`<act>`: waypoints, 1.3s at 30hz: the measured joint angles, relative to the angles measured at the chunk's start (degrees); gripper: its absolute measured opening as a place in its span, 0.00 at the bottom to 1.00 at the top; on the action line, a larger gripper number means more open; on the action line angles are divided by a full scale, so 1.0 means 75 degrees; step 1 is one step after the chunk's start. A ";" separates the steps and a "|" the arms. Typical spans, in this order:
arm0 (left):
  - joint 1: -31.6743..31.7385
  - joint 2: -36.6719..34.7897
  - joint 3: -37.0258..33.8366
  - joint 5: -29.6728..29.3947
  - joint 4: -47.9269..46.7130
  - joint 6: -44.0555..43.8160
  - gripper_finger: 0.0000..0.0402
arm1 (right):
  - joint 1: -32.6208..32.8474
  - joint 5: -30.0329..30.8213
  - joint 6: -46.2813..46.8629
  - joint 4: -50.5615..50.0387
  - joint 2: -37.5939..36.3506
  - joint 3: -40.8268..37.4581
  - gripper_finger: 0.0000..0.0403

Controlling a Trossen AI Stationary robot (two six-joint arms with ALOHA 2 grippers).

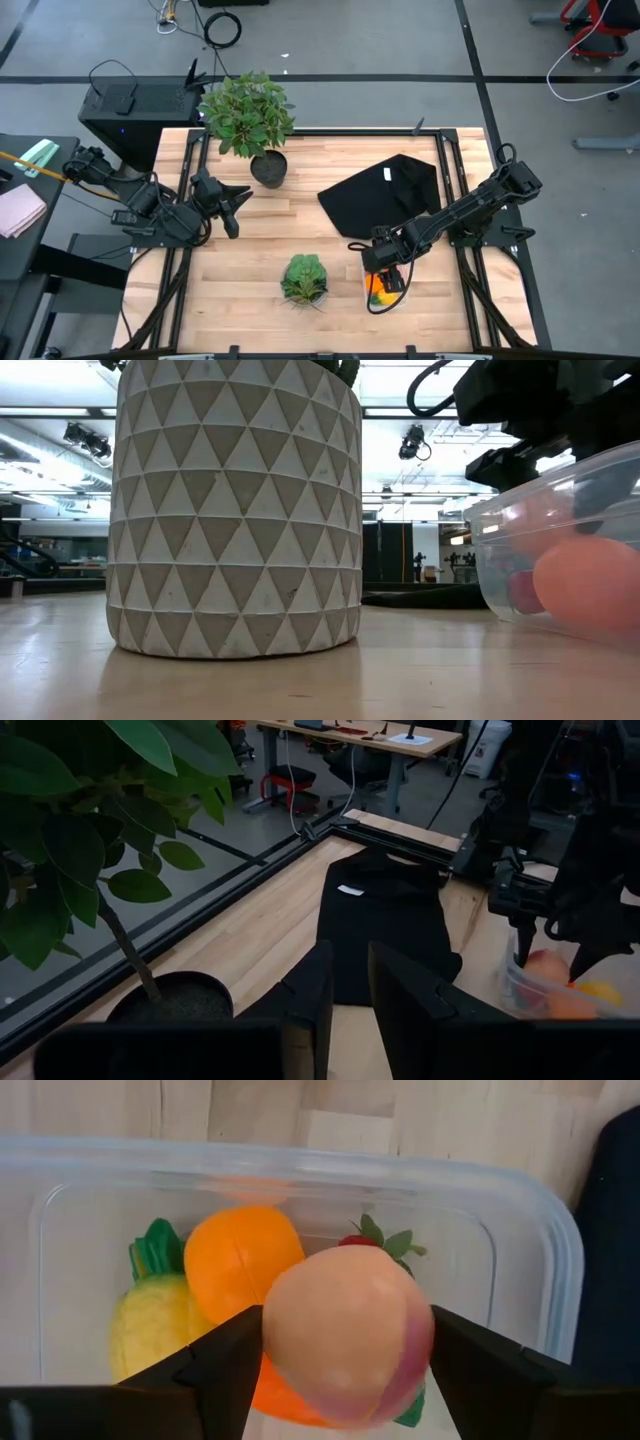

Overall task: Pick and placing Produce into tupperware
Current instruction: Put the peach into the transparent bin, then return to Home Position

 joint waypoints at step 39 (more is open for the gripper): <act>0.0000 0.0003 0.0000 0.0000 -0.0031 0.0071 0.20 | -0.2882 -0.0076 -0.0803 -0.1041 -0.0273 0.2326 0.63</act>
